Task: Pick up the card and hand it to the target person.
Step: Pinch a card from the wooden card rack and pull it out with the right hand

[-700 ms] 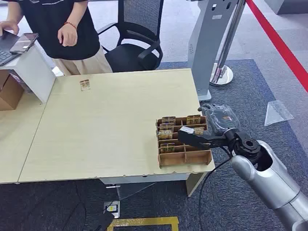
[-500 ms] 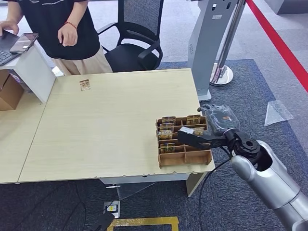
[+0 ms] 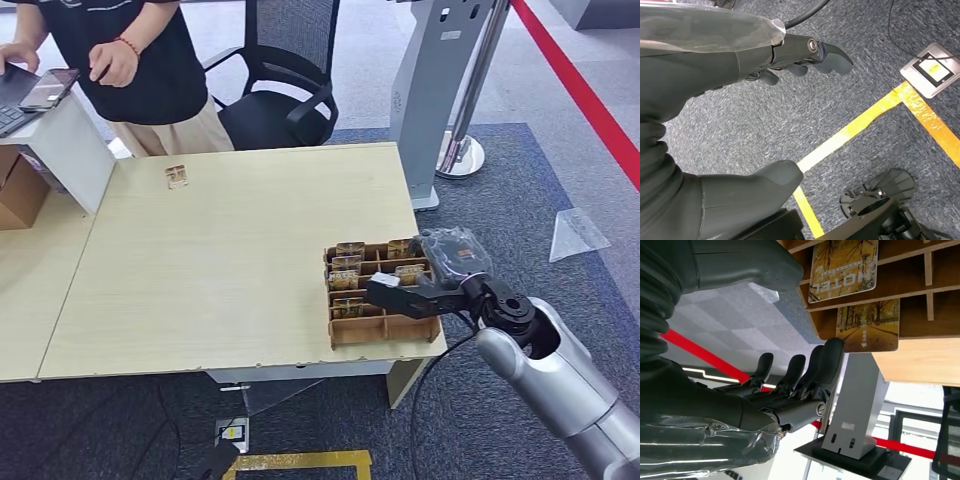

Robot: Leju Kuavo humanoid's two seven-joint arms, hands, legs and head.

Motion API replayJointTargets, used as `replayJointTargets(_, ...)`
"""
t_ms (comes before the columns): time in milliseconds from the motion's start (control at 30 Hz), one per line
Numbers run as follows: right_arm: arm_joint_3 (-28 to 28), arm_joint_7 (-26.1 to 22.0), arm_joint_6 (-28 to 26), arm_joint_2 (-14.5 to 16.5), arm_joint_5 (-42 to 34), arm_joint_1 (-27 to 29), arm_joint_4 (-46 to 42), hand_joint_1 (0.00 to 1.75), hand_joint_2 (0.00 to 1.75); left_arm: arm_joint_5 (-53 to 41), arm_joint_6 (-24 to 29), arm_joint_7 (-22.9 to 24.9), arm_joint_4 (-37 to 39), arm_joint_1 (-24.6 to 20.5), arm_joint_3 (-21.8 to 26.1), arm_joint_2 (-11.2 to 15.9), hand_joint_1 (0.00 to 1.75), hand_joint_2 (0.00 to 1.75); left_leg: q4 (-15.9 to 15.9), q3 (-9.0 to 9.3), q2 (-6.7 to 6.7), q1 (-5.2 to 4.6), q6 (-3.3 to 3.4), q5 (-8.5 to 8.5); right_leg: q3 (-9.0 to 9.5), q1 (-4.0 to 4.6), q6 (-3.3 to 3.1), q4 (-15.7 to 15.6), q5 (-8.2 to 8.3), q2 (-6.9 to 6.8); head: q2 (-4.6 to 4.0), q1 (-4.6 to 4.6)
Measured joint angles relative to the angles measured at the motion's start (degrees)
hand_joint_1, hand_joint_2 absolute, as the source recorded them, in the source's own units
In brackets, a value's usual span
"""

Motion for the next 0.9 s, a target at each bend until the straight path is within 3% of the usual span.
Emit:
replayJointTargets(400, 0.02, -0.16, -0.33, 0.23, 0.00, 0.51, 1.69, 0.96, 1.75, -0.11, -0.07, 0.20, 0.00, -0.03, -0.13, -0.08, 0.00, 1.75, 0.00, 0.00, 0.00, 0.00, 0.00, 0.00, 0.00, 0.00, 0.00, 0.00, 0.00, 0.00, 0.00, -0.01)
replayJointTargets(900, 0.06, -1.73, -1.71, 0.75, -0.42, -0.06, 4.32, 0.86, 1.75, -0.62, -0.47, 0.77, 0.00, -0.20, -0.53, -0.32, 0.00, 1.75, -0.01, -0.01, 0.00, 0.00, 0.00, 0.00, 0.00, 0.00, 0.00, 0.00, 0.00, 0.00, 0.00, -0.01)
